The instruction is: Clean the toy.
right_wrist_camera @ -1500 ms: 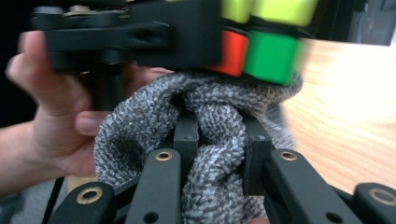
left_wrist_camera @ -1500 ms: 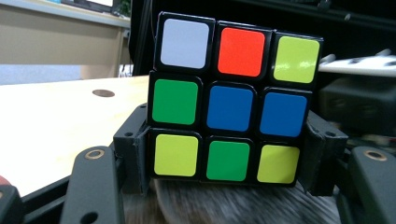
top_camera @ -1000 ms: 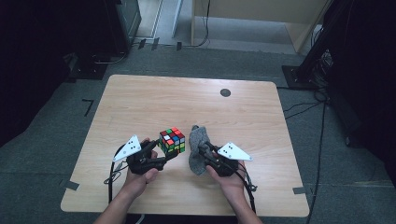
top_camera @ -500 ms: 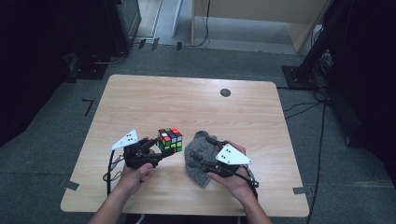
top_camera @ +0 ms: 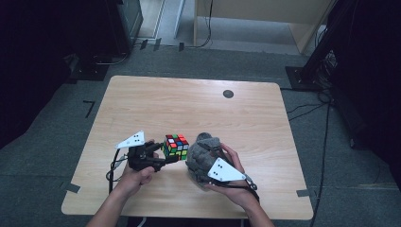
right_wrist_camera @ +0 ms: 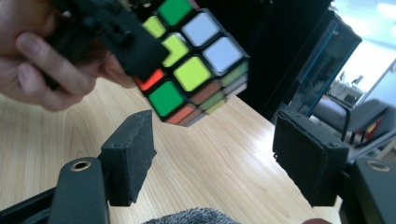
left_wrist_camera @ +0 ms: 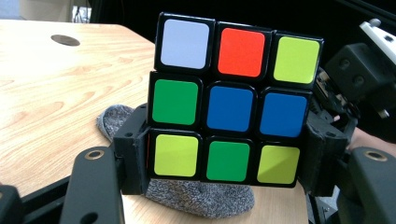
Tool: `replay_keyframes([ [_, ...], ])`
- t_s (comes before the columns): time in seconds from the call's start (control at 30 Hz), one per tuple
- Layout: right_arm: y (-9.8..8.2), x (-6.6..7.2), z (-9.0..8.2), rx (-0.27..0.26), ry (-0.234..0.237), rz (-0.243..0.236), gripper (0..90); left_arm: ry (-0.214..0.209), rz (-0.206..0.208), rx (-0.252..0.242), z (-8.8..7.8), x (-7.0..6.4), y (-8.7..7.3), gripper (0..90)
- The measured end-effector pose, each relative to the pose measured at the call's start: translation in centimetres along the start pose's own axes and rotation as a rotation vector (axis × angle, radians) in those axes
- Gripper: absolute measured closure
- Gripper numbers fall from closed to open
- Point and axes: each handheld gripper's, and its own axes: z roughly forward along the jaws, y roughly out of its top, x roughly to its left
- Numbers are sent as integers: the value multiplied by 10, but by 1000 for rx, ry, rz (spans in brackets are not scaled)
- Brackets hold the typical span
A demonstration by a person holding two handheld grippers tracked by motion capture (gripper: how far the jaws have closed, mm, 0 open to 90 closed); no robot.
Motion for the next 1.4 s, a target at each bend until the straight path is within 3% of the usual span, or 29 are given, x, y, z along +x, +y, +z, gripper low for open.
replay_keyframes([
  [0.2,4,9,2,-14,6,-100,292,-30,-10,13,0,1,0,335],
  [0.63,7,18,5,-14,-7,-218,292,-85,-53,50,4,3,0,334],
  [0.73,6,17,5,-23,-24,-241,276,-113,-64,80,6,3,0,334],
  [0.93,5,22,8,-24,0,-288,279,-139,-62,135,13,1,-2,334],
  [1.13,5,24,8,-27,-15,-341,313,-173,-102,136,15,3,-2,331],
  [1.2,6,25,6,-5,-23,-364,343,-175,-106,131,14,3,-2,326],
  [1.3,6,24,5,-2,-20,-347,347,-166,-86,126,15,0,-2,308],
  [1.4,5,20,4,4,-15,-283,348,-132,-60,88,12,-3,0,258],
])
